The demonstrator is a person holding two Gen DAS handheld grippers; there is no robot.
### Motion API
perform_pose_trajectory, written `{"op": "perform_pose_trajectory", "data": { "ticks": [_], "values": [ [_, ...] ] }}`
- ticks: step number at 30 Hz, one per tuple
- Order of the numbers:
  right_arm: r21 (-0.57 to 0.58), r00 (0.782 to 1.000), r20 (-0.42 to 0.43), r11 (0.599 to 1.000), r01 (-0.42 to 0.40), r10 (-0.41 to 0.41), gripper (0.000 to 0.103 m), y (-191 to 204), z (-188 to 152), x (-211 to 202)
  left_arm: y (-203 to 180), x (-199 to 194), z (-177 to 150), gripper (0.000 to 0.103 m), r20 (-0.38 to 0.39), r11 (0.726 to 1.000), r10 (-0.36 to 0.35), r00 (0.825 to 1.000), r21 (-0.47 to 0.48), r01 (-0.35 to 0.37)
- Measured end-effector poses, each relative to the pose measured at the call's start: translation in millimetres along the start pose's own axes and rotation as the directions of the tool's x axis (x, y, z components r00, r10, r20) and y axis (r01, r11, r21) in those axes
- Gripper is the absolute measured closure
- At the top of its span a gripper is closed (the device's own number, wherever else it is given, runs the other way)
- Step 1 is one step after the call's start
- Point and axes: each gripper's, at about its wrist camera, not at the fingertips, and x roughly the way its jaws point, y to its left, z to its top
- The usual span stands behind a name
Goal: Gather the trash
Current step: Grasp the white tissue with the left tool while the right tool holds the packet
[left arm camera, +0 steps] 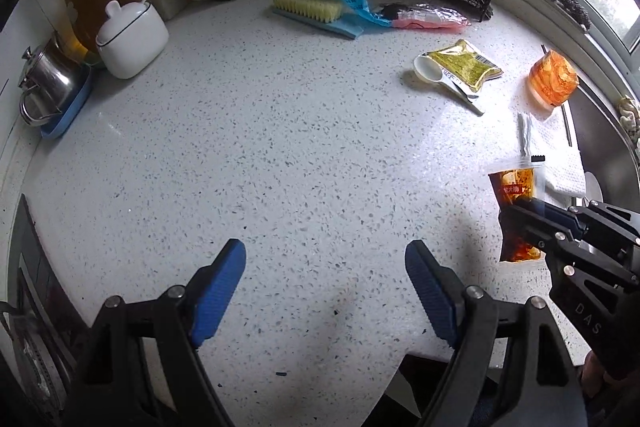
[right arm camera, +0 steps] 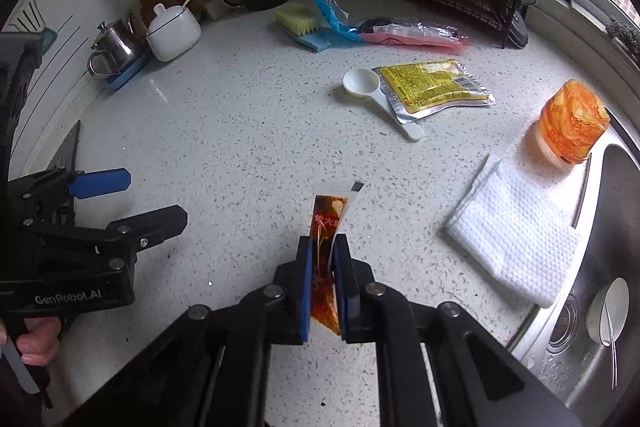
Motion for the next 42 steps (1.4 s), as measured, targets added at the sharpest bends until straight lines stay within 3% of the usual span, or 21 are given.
{"op": "perform_pose_trajectory", "data": {
  "ticks": [15, 24, 33, 39, 41, 42],
  "values": [
    [0.168, 0.99, 0.06, 0.979, 0.12, -0.132, 0.094, -100.1, -18.9, -57.5, -124.8, -3.8, 44.5, 0.022, 0.012, 0.976, -0.157, 0.988, 0.157, 0.153],
    [0.196, 0.988, 0.045, 0.971, 0.139, -0.15, 0.094, -155.6, -26.5, -54.9, -188.2, 27.7, 62.2, 0.022, -0.064, 0.962, -0.188, 0.98, 0.187, 0.197],
    [0.191, 0.992, 0.022, 0.975, 0.116, -0.123, 0.094, -193.7, -30.8, -43.9, -224.2, 70.7, 69.0, 0.022, -0.132, 0.969, -0.124, 0.983, 0.199, 0.149],
    [0.198, 0.996, 0.014, 0.976, 0.087, -0.091, 0.094, -201.6, -31.6, -35.8, -237.1, 75.6, 72.0, 0.023, -0.113, 0.971, -0.069, 0.991, 0.219, 0.092],
    [0.196, 0.997, 0.012, 0.978, 0.074, -0.078, 0.094, -199.9, -30.1, -33.0, -242.2, 74.0, 71.7, 0.031, -0.107, 0.97, -0.074, 0.991, 0.223, 0.097],
    [0.191, 0.997, 0.012, 0.979, 0.068, -0.072, 0.094, -199.9, -28.7, -31.8, -245.8, 72.4, 70.7, 0.04, -0.101, 0.968, -0.078, 0.992, 0.23, 0.099]
  ]
}}
